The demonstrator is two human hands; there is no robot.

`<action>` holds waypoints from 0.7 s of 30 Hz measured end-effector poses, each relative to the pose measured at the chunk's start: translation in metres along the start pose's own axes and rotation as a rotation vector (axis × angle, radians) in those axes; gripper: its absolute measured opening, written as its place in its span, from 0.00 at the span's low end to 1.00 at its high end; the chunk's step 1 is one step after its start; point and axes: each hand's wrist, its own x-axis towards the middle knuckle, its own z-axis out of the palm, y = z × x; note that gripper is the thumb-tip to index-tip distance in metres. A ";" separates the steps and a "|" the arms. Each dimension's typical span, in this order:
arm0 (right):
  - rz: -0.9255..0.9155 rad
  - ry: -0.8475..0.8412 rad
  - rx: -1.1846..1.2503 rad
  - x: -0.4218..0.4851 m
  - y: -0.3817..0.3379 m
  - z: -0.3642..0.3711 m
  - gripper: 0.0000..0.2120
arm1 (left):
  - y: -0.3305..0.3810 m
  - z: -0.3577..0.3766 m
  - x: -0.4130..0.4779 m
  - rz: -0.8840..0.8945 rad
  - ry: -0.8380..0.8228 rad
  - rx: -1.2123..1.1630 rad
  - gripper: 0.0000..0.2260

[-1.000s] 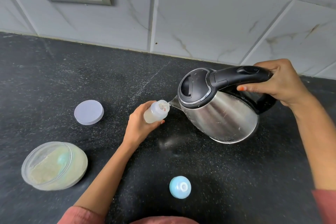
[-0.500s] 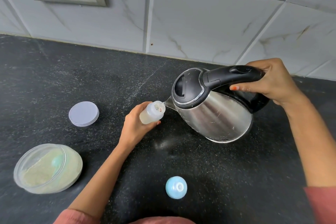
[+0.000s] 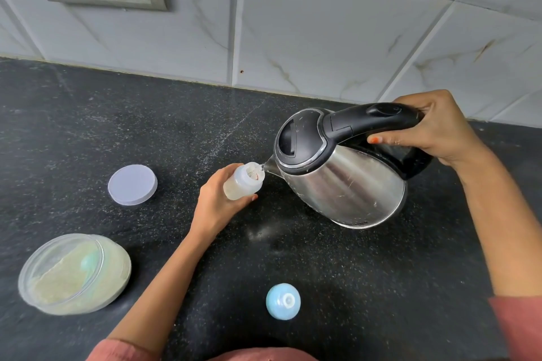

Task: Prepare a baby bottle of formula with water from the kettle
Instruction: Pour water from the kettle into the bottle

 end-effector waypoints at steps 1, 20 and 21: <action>-0.001 0.000 0.000 0.000 0.000 0.000 0.16 | 0.001 0.000 0.000 0.001 0.000 -0.005 0.28; -0.011 -0.002 0.001 -0.002 0.002 -0.004 0.12 | -0.001 0.001 -0.001 -0.007 0.002 -0.026 0.27; -0.012 0.001 0.001 -0.002 0.002 -0.004 0.12 | -0.001 0.001 -0.002 -0.008 0.002 -0.028 0.27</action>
